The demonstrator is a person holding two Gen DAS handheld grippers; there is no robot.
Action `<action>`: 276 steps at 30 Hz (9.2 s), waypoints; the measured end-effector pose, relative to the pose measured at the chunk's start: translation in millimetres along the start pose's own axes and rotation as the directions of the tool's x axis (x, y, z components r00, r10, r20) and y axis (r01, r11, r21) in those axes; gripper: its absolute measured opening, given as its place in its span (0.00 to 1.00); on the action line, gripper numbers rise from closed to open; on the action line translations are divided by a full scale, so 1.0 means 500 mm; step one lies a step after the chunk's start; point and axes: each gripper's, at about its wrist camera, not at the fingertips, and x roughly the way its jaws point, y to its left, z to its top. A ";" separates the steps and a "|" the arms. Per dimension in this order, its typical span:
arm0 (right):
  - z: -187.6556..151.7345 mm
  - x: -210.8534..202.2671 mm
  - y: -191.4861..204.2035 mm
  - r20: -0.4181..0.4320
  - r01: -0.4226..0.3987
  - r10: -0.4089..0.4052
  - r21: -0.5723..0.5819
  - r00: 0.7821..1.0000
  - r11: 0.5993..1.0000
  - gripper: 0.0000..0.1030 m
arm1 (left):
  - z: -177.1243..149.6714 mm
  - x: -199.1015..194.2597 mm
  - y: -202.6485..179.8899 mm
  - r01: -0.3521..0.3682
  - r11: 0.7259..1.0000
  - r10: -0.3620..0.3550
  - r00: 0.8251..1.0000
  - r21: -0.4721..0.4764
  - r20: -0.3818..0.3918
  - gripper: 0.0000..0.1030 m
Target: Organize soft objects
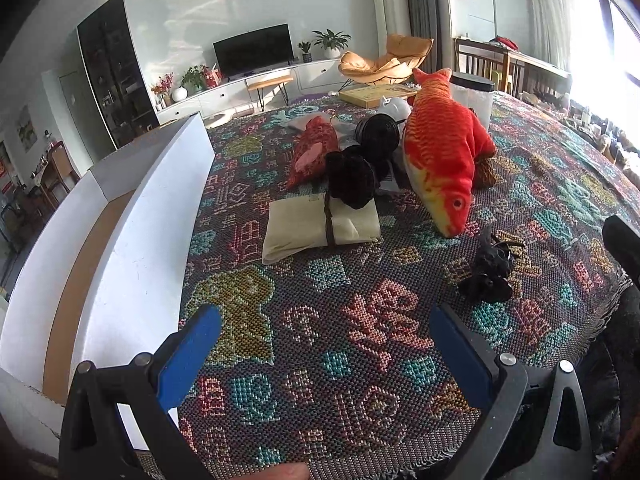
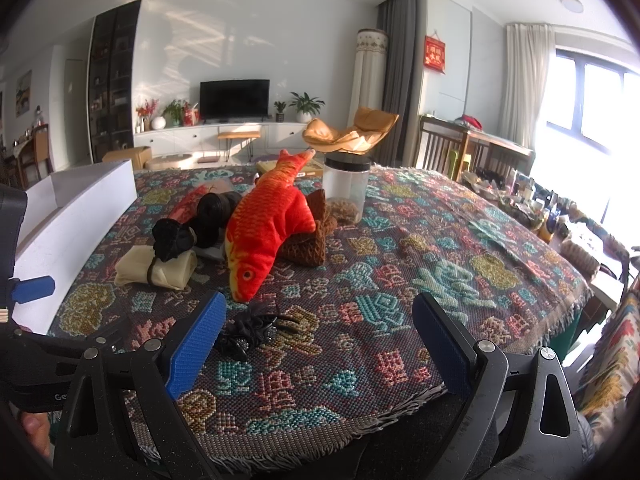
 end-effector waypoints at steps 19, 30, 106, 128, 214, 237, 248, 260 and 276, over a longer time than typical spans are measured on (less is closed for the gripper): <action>-0.003 0.013 -0.005 -0.029 -0.013 0.013 0.013 0.999 1.000 0.93 | -0.036 0.144 0.015 0.108 0.991 -0.121 0.972 -0.073 -0.203 1.00; -0.002 0.023 -0.006 -0.059 -0.027 0.028 0.018 0.998 0.999 0.93 | -0.040 0.138 0.018 0.118 0.990 -0.130 0.975 -0.074 -0.183 1.00; -0.044 0.260 -0.039 -0.452 -0.273 0.394 0.311 0.800 0.911 0.70 | 0.195 0.303 0.031 0.290 0.897 -0.173 0.925 0.335 -0.338 0.87; -0.038 0.214 -0.099 -0.403 -0.302 0.451 0.381 0.797 0.874 0.70 | 0.141 0.158 0.062 0.336 0.913 -0.283 0.930 0.233 -0.233 0.67; -0.055 0.390 -0.009 -0.475 -0.005 0.053 0.102 0.878 0.995 0.93 | 0.191 0.347 0.070 0.090 0.990 -0.104 0.986 -0.109 -0.134 1.00; -0.066 0.380 0.001 -0.471 -0.005 0.052 0.100 0.880 0.995 0.95 | 0.184 0.349 0.080 0.089 0.990 -0.103 0.986 -0.109 -0.132 1.00; -0.065 0.379 0.002 -0.471 -0.004 0.051 0.099 0.881 0.995 0.95 | 0.184 0.350 0.081 0.089 0.990 -0.103 0.986 -0.109 -0.132 1.00; -0.065 0.378 0.003 -0.471 -0.004 0.051 0.098 0.881 0.995 0.95 | 0.184 0.349 0.081 0.088 0.990 -0.102 0.986 -0.109 -0.132 1.00; -0.065 0.379 0.001 -0.471 -0.004 0.050 0.097 0.881 0.995 0.95 | 0.188 0.353 0.082 0.088 0.990 -0.102 0.986 -0.108 -0.132 1.00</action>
